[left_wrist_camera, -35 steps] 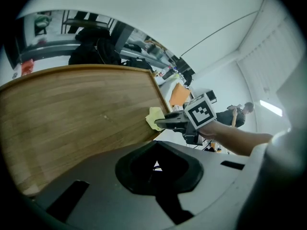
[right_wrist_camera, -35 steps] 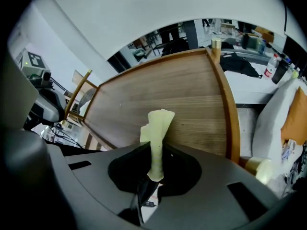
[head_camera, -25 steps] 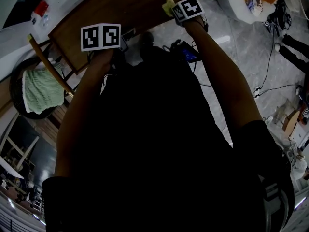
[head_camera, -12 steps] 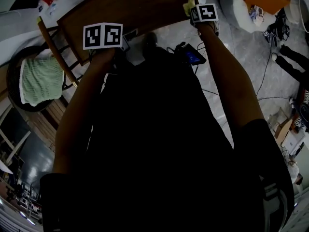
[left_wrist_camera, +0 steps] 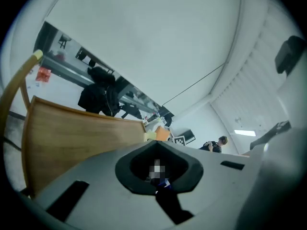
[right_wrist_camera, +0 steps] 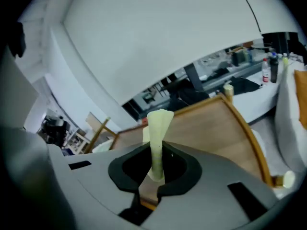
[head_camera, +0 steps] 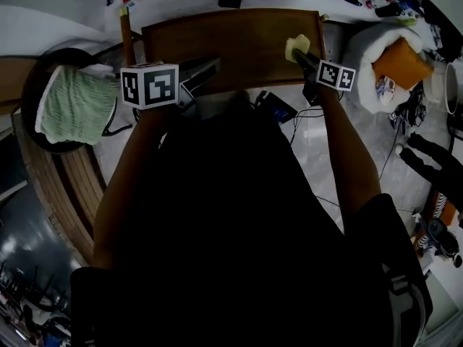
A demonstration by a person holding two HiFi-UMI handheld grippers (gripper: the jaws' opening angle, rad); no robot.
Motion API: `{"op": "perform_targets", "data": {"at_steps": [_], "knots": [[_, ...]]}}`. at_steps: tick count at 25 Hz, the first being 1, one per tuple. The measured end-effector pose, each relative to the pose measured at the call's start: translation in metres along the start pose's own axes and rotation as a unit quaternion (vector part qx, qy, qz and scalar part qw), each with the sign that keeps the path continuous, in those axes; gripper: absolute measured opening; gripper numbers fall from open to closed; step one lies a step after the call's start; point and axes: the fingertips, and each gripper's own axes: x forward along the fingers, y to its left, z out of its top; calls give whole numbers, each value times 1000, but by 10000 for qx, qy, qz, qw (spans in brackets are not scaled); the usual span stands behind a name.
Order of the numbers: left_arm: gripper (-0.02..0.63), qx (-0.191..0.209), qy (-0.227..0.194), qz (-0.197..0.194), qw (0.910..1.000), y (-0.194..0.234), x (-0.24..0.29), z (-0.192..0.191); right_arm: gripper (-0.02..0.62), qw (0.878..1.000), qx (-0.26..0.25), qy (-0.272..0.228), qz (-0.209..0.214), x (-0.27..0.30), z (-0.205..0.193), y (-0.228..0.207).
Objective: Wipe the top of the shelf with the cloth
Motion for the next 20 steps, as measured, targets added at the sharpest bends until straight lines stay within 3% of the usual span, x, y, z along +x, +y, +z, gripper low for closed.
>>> {"op": "perform_targets", "data": {"at_steps": [5,10,12,15,17,20], "knots": [[11,192,-464,-195,9985,1,-50,21,48,9867,174,-648,1481,26,50,110],[11,886,-487,-251,9946,-5,-87,35,48,9478,-174,-1288,2911,4,93,229],[11,1147,-669,-695,9887,-18,-106,42,48,9326,-505,-1540,3225,-10,104,269],[11,1288,-1117,-1562,9729,-45,-135,58,48,9141,-713,-1872,3524,-29,119,314],[11,1464,-1292,-1745,9651,-55,-148,70,48,9042,-796,-2055,3658,-41,128,337],[11,2003,-1278,-1696,9564,-70,-159,83,48,8961,-1006,-2177,3735,-58,133,364]]}}
